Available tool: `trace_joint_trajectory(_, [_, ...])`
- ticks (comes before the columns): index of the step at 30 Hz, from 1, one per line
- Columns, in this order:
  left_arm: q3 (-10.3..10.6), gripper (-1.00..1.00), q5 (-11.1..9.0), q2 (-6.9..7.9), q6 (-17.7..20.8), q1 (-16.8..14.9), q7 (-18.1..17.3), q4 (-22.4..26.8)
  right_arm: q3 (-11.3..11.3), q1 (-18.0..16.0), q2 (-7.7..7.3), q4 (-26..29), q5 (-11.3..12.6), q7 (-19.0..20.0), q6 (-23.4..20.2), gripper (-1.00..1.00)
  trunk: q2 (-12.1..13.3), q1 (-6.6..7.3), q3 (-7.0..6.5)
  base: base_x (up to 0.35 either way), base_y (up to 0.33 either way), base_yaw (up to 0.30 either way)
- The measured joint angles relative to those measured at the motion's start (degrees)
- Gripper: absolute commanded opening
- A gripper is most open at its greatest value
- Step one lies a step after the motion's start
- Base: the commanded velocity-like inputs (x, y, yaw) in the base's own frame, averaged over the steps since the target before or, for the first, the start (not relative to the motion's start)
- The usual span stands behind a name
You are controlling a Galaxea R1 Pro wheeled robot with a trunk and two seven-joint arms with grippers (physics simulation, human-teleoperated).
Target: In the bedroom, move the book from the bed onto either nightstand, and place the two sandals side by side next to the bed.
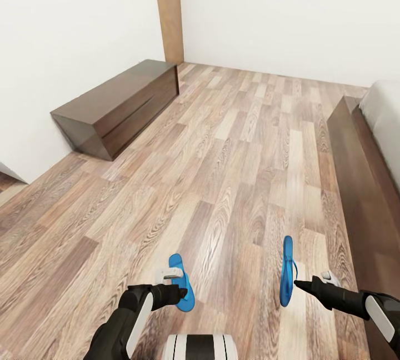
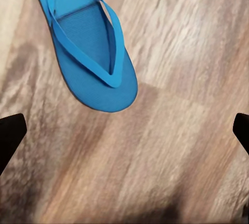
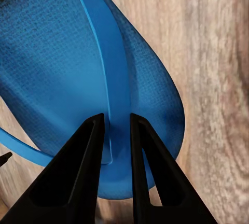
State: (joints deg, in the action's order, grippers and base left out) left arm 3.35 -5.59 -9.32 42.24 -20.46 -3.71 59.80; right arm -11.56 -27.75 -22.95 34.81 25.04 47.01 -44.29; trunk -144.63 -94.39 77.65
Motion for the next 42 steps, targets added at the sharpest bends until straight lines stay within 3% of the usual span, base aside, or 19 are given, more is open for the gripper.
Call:
trace_joint_trajectory(22, [-0.19,1.00,0.00,0.18,-1.41,0.00,-0.09,0.08,0.00,-0.02,0.00,0.00,0.00,0.01,0.00,-1.00,0.00,0.00,0.00,0.089,-0.008,0.000])
trace_joint_trajectory(42, [-0.15,1.00,0.01,0.13,-1.52,0.00,-0.01,0.07,-0.01,0.01,0.05,0.02,-0.04,0.01,0.00,-1.00,0.00,0.02,0.00,0.050,-0.092,0.000])
